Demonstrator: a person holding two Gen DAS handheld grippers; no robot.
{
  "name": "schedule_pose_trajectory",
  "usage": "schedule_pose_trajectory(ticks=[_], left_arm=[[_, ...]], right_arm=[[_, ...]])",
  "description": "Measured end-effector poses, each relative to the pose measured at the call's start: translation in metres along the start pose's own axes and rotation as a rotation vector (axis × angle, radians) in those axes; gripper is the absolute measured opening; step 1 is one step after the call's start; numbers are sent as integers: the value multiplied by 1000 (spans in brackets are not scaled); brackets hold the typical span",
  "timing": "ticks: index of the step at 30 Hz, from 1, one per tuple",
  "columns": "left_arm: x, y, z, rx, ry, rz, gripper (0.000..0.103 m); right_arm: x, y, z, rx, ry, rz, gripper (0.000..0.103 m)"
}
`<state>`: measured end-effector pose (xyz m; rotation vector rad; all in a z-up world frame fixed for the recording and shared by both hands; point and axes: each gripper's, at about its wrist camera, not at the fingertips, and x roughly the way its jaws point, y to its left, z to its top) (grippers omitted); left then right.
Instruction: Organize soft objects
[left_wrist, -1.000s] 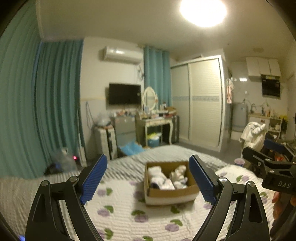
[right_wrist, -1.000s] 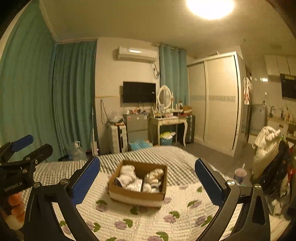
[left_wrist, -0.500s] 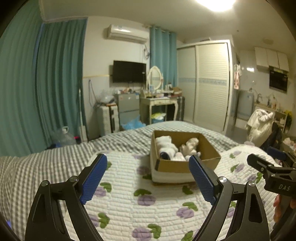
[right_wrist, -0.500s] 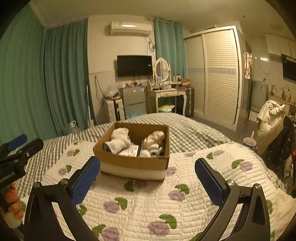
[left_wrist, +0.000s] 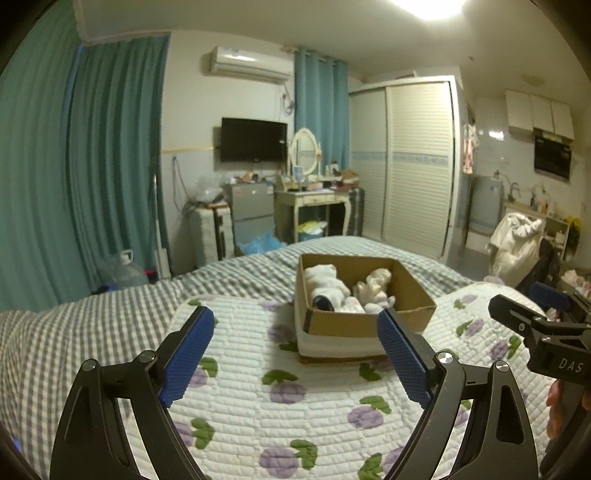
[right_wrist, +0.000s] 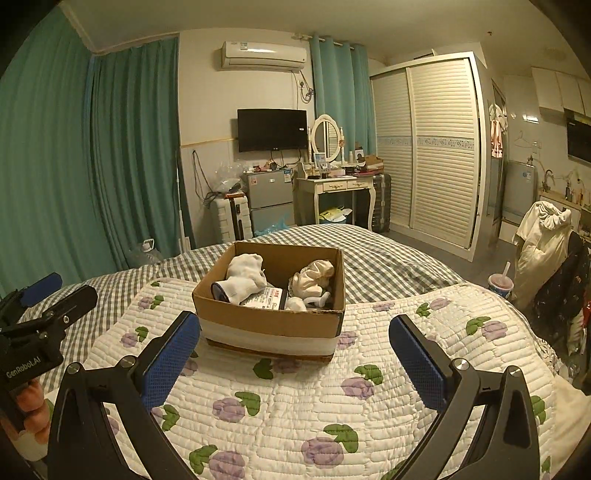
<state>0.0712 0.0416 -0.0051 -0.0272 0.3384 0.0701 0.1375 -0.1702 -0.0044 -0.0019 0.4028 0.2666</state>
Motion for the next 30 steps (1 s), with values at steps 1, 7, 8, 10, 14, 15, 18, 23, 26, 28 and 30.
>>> schedule_pose_trajectory(ticks=[1,7,8,10,14,15,18,23,26,28,30], left_arm=[[0,0,-1,1,2,-3,91],[3,-5,-3,-3,18,-14,91],[3,-5,-4,-5,19,-15,91],[3,-5,-4,-5,22,-20,91],[1,-5,-4,-10,18,-17,91],[2,-5,-4,-11,21,-17,91],[2,-5,-4,-15,23,-20,91],[2,-5,-4,-12,21,-21,91],[2,-5,-4,-10,22,-17,91],[2,-4,-4,-8,22,-13,91],[3,-3,-4,-7,22,-14,91]], right_arm=[[0,0,0,0,0,0,103],[0,1,1,0,7,2,103],[0,1,1,-2,9,3,103],[-1,2,0,-3,10,4,103],[1,4,-1,-6,12,2,103],[1,5,-1,-7,13,2,103],[1,6,-2,-9,18,0,103],[0,7,-3,-9,21,1,103],[1,7,-3,-9,21,0,103],[0,6,-3,-9,22,0,103],[0,6,-3,-8,23,-2,103]])
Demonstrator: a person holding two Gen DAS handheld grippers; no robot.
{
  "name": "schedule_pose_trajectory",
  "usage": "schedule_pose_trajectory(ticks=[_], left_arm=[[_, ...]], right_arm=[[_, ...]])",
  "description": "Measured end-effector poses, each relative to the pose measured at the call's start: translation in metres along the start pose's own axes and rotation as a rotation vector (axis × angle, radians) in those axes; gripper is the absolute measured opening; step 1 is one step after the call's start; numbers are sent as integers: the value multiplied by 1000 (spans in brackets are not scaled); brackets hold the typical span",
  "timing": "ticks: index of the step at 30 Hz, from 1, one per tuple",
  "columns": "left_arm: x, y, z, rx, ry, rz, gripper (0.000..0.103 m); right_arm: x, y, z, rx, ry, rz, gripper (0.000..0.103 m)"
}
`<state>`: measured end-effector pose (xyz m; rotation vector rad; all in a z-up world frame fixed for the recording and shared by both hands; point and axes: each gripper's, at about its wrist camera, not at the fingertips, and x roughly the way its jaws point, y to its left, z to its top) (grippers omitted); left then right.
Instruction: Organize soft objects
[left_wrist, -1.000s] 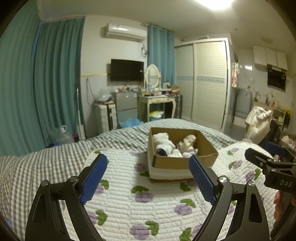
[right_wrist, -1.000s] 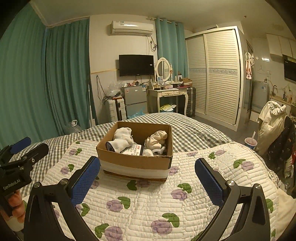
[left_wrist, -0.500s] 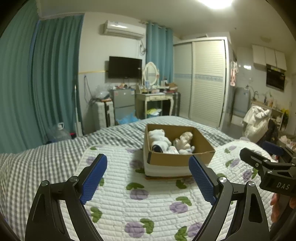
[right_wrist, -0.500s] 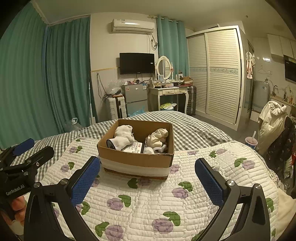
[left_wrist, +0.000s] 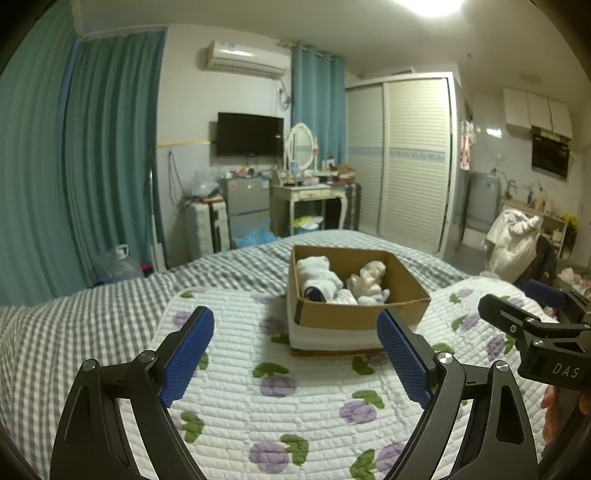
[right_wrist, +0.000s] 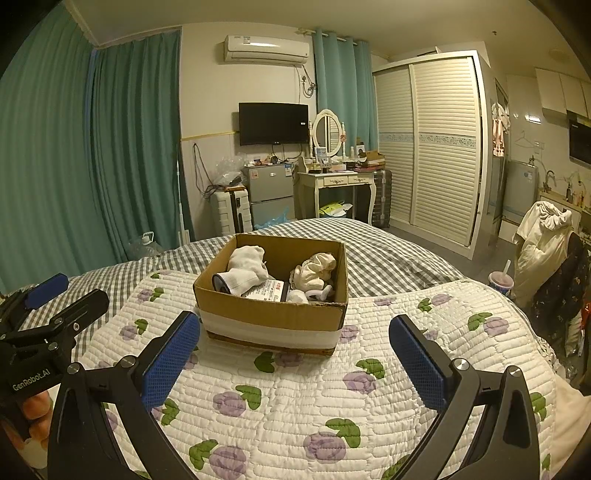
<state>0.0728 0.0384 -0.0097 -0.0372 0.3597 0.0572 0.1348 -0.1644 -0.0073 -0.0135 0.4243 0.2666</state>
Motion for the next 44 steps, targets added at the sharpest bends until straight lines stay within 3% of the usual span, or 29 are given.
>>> schedule_pose_trajectory(ticks=[44], left_arm=[[2,1,-4,12,-3,5,91]], right_arm=[[3,-2,-5,-1,18,-11,103]])
